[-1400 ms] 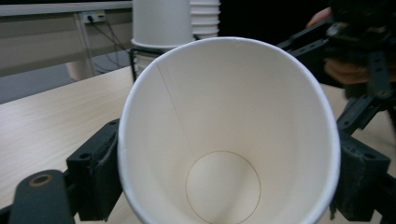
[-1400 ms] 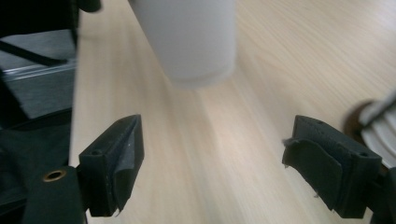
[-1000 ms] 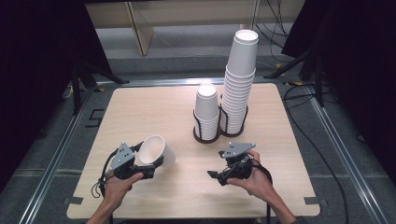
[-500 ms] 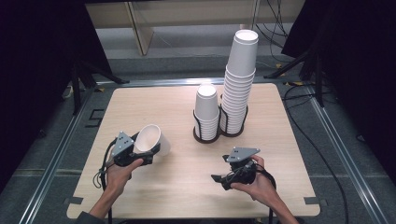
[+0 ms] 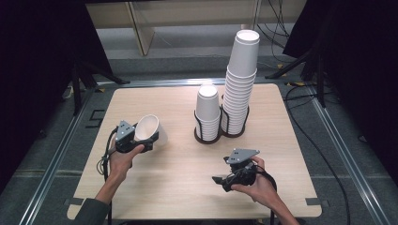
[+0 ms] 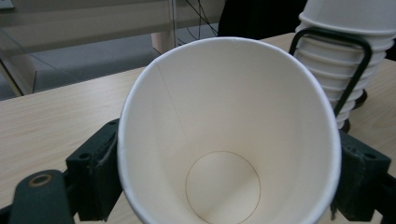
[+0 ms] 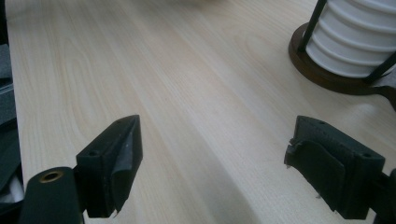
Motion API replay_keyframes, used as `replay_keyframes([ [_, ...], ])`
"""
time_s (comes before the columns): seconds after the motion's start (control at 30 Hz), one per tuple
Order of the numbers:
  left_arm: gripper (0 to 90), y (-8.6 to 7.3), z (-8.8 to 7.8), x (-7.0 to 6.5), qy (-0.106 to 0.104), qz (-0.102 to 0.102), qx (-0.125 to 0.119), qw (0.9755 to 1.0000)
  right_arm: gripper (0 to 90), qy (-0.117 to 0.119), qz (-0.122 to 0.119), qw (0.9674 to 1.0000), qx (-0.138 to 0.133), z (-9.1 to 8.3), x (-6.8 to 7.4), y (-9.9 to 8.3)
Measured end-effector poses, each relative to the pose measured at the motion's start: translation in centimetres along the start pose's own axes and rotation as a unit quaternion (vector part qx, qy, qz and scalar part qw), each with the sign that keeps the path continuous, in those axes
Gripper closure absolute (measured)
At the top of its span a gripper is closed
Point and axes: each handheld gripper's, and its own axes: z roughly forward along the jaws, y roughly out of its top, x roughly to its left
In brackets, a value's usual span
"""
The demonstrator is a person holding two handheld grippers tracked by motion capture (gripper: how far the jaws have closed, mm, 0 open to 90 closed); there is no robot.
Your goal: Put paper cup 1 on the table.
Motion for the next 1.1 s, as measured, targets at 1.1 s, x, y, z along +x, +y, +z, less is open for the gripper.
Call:
replay_keyframes([
  [1.1,13.4,1.4,4.8,3.3,0.048,0.005,0.043,0.9979,17.3,-0.005,0.007,1.0000,0.003,-0.2,-0.5,-0.6],
])
